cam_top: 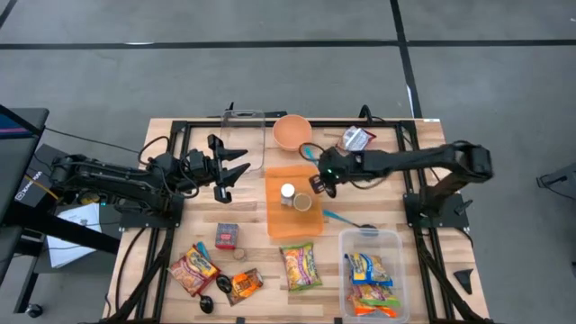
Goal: Pick & Place Food Item
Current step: Put the blue spoon into the transparent bin
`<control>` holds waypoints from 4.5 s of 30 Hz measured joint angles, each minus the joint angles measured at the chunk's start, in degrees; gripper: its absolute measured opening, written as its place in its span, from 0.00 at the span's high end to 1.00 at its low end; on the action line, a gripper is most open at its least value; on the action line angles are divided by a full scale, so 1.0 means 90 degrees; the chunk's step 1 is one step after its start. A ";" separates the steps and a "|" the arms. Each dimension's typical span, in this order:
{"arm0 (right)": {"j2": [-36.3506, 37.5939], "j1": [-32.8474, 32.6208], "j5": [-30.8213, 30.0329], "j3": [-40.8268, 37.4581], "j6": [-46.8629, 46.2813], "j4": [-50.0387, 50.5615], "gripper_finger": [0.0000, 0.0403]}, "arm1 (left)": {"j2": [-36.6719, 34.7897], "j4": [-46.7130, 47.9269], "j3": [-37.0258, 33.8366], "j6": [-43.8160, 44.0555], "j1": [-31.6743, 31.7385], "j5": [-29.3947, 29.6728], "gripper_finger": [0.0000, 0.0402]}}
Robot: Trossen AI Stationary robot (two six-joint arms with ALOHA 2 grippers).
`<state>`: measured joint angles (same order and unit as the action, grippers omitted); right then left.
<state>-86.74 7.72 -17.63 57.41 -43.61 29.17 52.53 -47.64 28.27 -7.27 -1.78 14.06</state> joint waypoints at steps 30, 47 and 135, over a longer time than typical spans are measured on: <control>0.1467 -0.3116 -0.5409 0.0005 0.1962 -0.1837 0.99 | 0.0007 -0.0009 -0.0002 0.0010 -0.0002 0.0143 0.58; -0.0112 -0.2513 -0.5079 0.0007 0.5588 -0.5055 0.99 | 0.2515 -0.0713 0.1046 -0.0334 -0.0002 0.0263 0.58; -0.1494 -0.2760 -0.7551 0.0466 0.8704 -0.6614 0.80 | 0.1927 0.1185 -0.0040 -0.3297 0.2958 0.0964 0.99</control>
<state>-100.18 -17.12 -85.58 61.60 34.72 -30.35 69.88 -36.97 27.91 -36.94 24.84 22.74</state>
